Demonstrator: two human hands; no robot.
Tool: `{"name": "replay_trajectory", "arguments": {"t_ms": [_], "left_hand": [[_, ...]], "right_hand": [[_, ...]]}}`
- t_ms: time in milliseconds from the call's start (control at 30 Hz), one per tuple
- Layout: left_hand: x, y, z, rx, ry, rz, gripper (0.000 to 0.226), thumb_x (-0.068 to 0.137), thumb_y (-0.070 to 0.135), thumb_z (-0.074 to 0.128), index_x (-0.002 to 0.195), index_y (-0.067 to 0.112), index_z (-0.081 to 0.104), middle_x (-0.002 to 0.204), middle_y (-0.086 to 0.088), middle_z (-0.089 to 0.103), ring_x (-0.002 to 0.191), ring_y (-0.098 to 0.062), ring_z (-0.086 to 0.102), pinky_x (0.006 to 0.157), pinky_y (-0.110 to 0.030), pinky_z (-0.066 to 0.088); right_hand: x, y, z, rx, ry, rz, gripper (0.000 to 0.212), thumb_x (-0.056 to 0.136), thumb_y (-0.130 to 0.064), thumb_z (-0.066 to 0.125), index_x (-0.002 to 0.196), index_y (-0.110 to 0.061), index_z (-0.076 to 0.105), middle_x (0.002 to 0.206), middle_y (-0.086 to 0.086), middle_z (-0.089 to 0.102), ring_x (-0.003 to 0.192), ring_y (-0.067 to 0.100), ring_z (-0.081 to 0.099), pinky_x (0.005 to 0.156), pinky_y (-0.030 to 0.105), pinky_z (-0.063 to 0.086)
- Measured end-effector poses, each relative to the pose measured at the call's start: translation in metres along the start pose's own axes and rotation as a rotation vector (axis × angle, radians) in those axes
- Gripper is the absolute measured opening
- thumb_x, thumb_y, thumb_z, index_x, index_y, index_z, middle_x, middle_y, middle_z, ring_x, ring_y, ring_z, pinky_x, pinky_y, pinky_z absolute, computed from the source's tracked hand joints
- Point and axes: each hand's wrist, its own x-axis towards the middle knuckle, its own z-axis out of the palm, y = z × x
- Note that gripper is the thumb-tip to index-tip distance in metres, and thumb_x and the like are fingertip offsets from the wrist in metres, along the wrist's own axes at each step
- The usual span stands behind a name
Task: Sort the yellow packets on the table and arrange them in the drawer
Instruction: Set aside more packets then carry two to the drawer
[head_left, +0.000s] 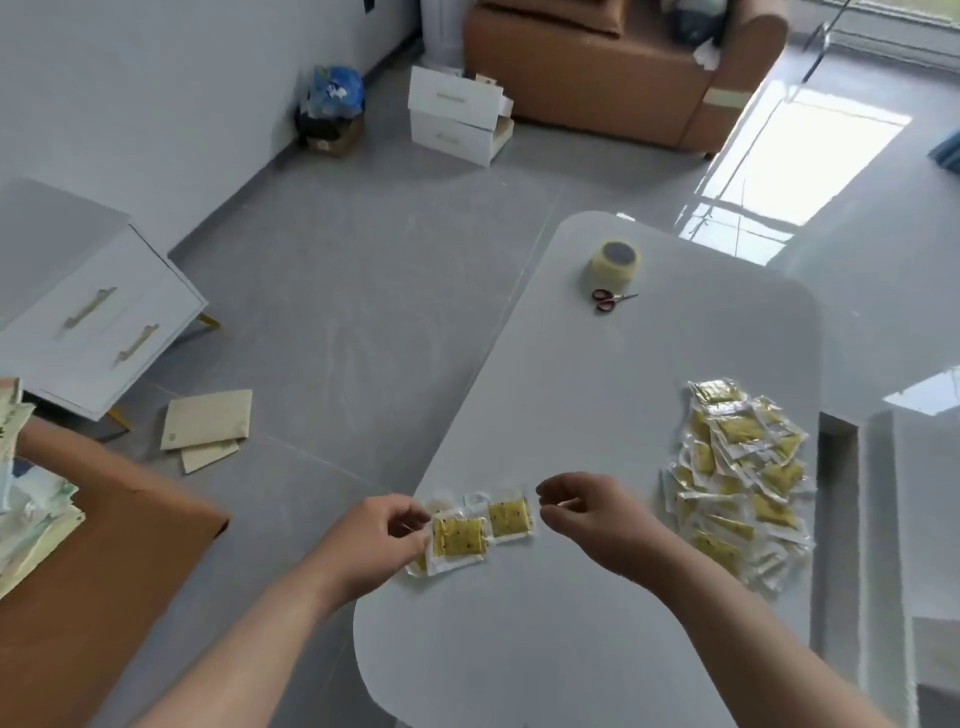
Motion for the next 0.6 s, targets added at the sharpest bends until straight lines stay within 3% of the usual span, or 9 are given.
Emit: {"name": "replay_trajectory", "arguments": {"t_ms": [100,167,267,333,433,500,600], "left_hand": [[0.06,-0.035,0.022,0.041,-0.018,-0.008,0.01,0.088,0.022,0.069,0.09,0.031,0.067,0.088,0.012,0.071,0.084,0.001,0.065,0.068,-0.011,0.047],[0.095,-0.058,0.039,0.061,-0.047,-0.014,0.008,0.089,0.024,0.067,0.089,0.032,0.067,0.088,0.013,0.07,0.085,-0.001,0.065,0.075,-0.018,0.051],[0.142,-0.095,0.07,0.123,-0.067,-0.007,0.007,0.092,0.03,0.064,0.097,0.032,0.068,0.097,0.012,0.069,0.093,-0.009,0.065,0.086,-0.032,0.052],[0.163,-0.119,0.092,0.217,-0.079,0.015,0.024,0.092,0.03,0.064,0.115,0.025,0.067,0.114,0.009,0.066,0.108,-0.015,0.061,0.092,-0.029,0.047],[0.186,-0.155,0.116,0.432,-0.073,0.148,0.047,0.086,0.036,0.07,0.129,0.023,0.059,0.132,0.009,0.057,0.121,-0.018,0.052,0.098,-0.029,0.039],[0.195,-0.174,0.127,0.553,-0.047,0.262,0.063,0.072,0.046,0.08,0.127,0.023,0.06,0.131,0.006,0.057,0.116,-0.023,0.053,0.099,-0.036,0.043],[0.204,-0.193,0.136,0.681,0.071,0.387,0.08,0.049,0.05,0.091,0.117,0.017,0.064,0.112,0.0,0.065,0.099,-0.028,0.063,0.085,-0.043,0.053]], "right_hand": [[0.045,0.032,0.026,-0.062,0.007,0.03,0.027,0.09,-0.024,0.063,0.117,-0.022,0.068,0.103,-0.014,0.068,0.095,0.001,0.064,0.074,0.009,0.044],[0.073,0.056,0.043,-0.083,0.027,0.034,0.027,0.089,-0.023,0.064,0.116,-0.023,0.069,0.103,-0.015,0.069,0.094,0.0,0.064,0.07,0.003,0.04],[0.11,0.097,0.075,-0.073,0.007,0.041,0.029,0.088,-0.018,0.064,0.116,-0.02,0.07,0.106,-0.012,0.071,0.098,0.002,0.065,0.085,0.013,0.049],[0.128,0.122,0.095,-0.052,0.003,0.056,0.033,0.088,-0.014,0.064,0.12,-0.019,0.069,0.11,-0.011,0.07,0.103,0.004,0.064,0.096,0.024,0.05],[0.149,0.152,0.118,-0.025,0.031,0.084,0.032,0.089,-0.011,0.064,0.12,-0.02,0.069,0.104,-0.016,0.068,0.105,0.007,0.064,0.094,0.023,0.05],[0.16,0.165,0.128,0.001,0.063,0.089,0.032,0.088,-0.01,0.065,0.118,-0.022,0.071,0.103,-0.017,0.068,0.103,0.006,0.066,0.094,0.024,0.051],[0.171,0.177,0.139,0.019,0.087,0.081,0.033,0.085,-0.012,0.068,0.115,-0.024,0.072,0.104,-0.016,0.07,0.098,0.006,0.068,0.095,0.03,0.053]]}}
